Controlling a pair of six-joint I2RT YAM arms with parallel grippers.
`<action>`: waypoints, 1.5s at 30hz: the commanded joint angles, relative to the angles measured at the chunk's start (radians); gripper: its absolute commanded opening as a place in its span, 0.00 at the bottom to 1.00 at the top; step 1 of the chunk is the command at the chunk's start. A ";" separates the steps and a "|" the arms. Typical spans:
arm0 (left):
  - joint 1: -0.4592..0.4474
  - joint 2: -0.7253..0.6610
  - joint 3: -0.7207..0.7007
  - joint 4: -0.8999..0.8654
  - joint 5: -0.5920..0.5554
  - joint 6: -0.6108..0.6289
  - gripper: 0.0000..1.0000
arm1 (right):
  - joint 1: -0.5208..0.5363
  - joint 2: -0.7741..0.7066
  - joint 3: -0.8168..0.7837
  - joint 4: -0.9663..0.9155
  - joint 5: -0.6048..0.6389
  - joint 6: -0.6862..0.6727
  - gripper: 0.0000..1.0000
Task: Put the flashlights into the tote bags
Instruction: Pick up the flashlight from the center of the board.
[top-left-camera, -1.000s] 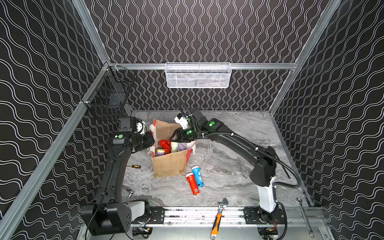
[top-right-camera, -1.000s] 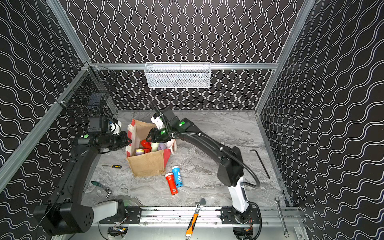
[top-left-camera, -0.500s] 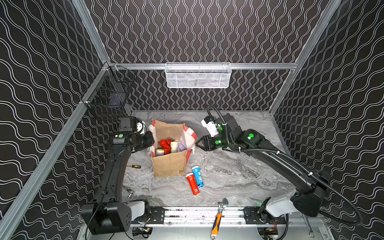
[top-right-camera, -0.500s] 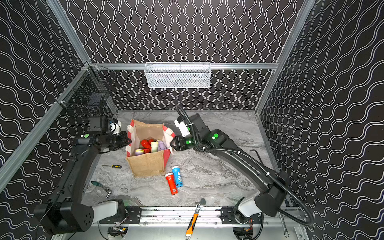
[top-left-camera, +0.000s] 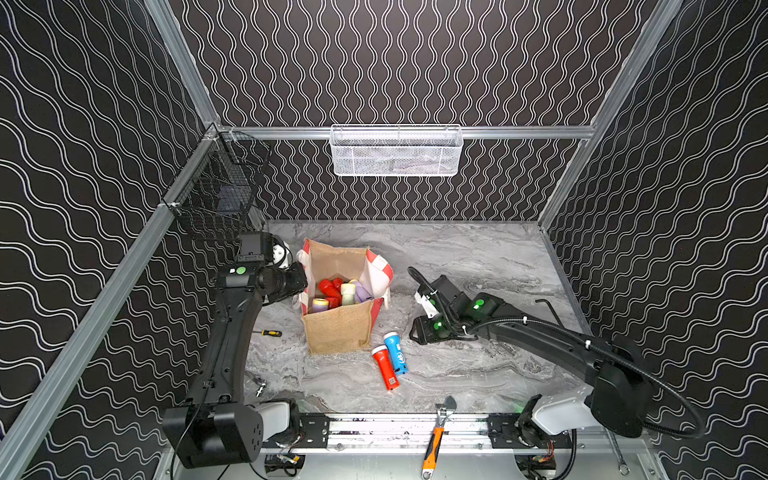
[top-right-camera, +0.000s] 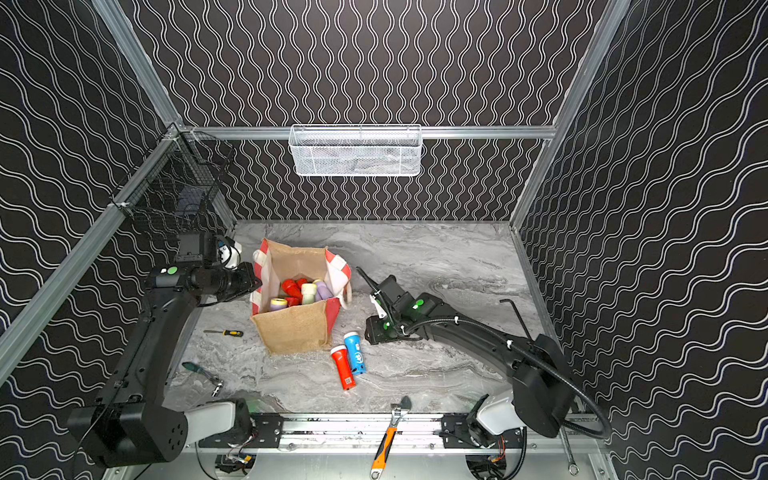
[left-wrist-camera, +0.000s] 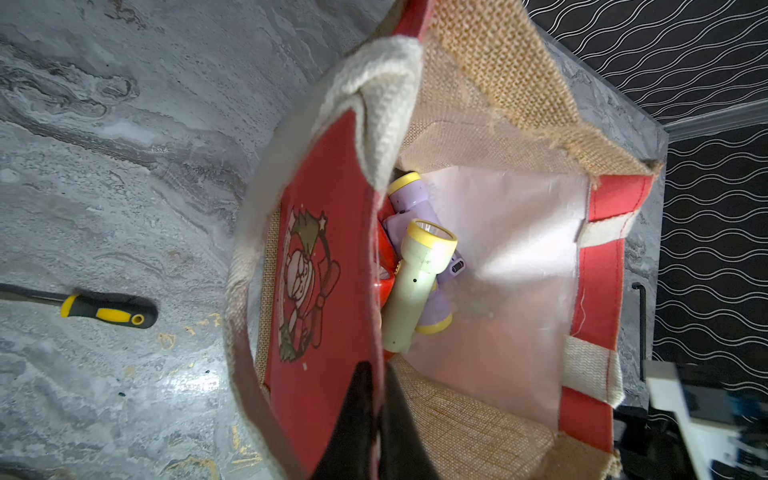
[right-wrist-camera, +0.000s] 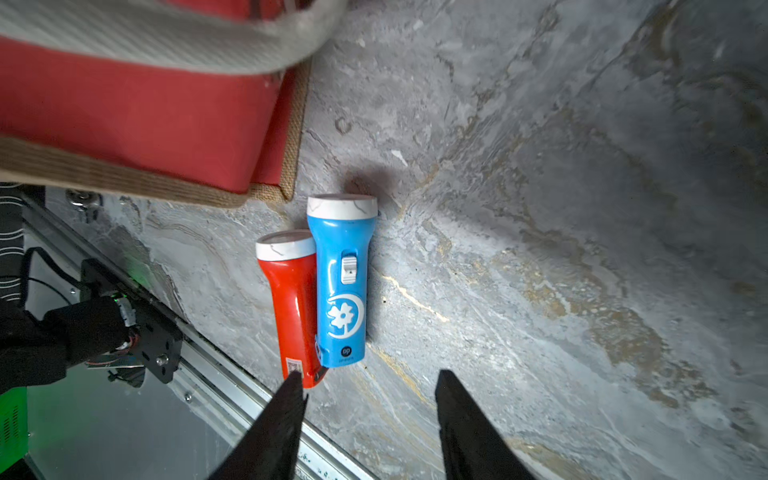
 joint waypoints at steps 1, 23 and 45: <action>0.002 -0.002 -0.003 0.028 -0.003 0.001 0.09 | 0.033 0.036 -0.006 0.073 -0.017 0.037 0.54; 0.000 -0.026 -0.017 0.029 0.006 0.008 0.09 | 0.128 0.297 0.083 0.047 0.047 0.058 0.55; 0.001 -0.034 -0.015 0.025 -0.001 0.019 0.09 | 0.148 0.398 0.126 -0.025 0.170 0.065 0.55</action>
